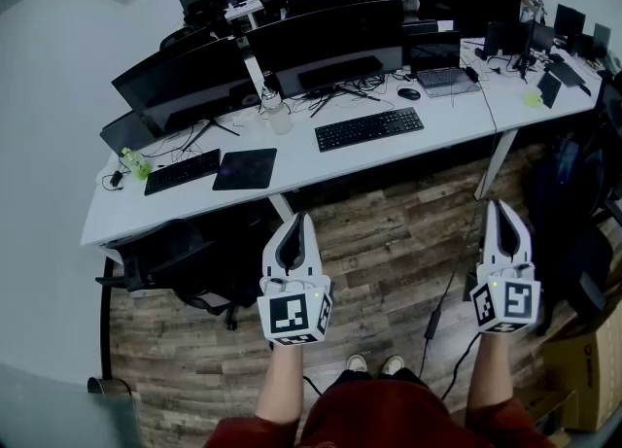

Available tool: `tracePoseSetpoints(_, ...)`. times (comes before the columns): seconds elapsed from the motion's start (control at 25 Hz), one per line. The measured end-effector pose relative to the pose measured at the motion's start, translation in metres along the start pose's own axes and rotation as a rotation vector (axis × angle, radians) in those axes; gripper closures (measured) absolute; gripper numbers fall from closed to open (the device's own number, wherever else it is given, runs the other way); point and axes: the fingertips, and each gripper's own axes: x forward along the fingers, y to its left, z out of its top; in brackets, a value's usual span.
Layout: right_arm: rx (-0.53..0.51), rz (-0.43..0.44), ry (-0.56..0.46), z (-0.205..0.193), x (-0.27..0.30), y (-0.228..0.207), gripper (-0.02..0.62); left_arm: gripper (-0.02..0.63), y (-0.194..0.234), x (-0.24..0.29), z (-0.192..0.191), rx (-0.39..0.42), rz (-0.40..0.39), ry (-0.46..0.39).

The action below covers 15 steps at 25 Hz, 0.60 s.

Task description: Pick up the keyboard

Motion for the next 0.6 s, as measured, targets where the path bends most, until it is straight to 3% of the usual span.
tracePoseSetpoints(0.6, -0.017, -0.031, -0.031, 0.006, 0.008, 0.064, 0.597, 0.600, 0.062, -0.007, -0.011, -0.022, -0.025, -0.012)
